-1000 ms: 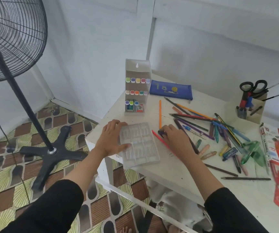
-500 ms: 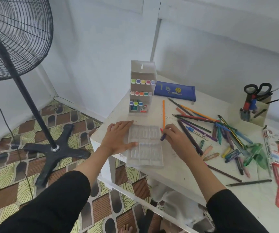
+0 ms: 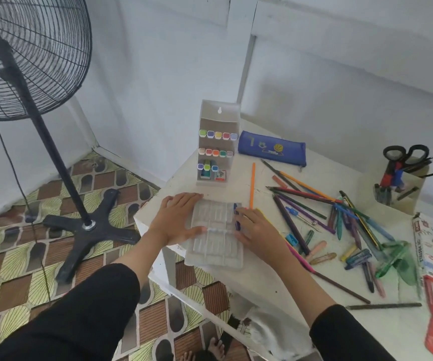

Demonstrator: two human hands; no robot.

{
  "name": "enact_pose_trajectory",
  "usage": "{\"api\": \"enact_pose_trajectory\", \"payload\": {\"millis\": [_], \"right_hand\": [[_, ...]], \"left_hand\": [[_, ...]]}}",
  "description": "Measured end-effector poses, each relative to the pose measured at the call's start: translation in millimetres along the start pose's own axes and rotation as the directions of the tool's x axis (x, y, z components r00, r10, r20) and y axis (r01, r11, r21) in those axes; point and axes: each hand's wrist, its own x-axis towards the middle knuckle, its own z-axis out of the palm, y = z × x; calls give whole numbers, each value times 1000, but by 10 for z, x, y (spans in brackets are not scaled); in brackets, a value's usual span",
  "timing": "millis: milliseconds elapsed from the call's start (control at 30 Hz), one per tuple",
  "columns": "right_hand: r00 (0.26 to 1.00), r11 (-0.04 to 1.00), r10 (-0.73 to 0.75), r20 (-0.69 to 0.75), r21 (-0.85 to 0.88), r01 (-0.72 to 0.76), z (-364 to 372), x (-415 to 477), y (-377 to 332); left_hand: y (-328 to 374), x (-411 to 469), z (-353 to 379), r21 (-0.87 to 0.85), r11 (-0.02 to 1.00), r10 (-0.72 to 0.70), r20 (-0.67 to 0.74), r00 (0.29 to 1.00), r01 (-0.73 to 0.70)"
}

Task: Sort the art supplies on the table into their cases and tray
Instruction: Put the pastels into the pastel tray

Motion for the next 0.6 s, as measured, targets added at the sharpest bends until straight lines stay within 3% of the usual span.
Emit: {"api": "enact_pose_trajectory", "payload": {"millis": [100, 233, 333, 433, 600], "right_hand": [[1000, 999, 17, -27, 35, -16, 20, 21, 6], [988, 996, -71, -137, -68, 63, 83, -4, 3], [991, 996, -66, -116, -63, 59, 106, -31, 50], [995, 999, 44, -94, -3, -44, 85, -41, 51], [999, 991, 27, -33, -128, -31, 24, 28, 78]], "left_hand": [[21, 3, -11, 10, 1000, 0, -6, 1000, 0], [27, -22, -22, 36, 999, -18, -8, 1000, 18], [45, -26, -20, 79, 996, -47, 5, 999, 47], [41, -18, -37, 88, 995, -58, 20, 998, 56], [33, -5, -10, 103, 993, -54, 22, 998, 51]]}}
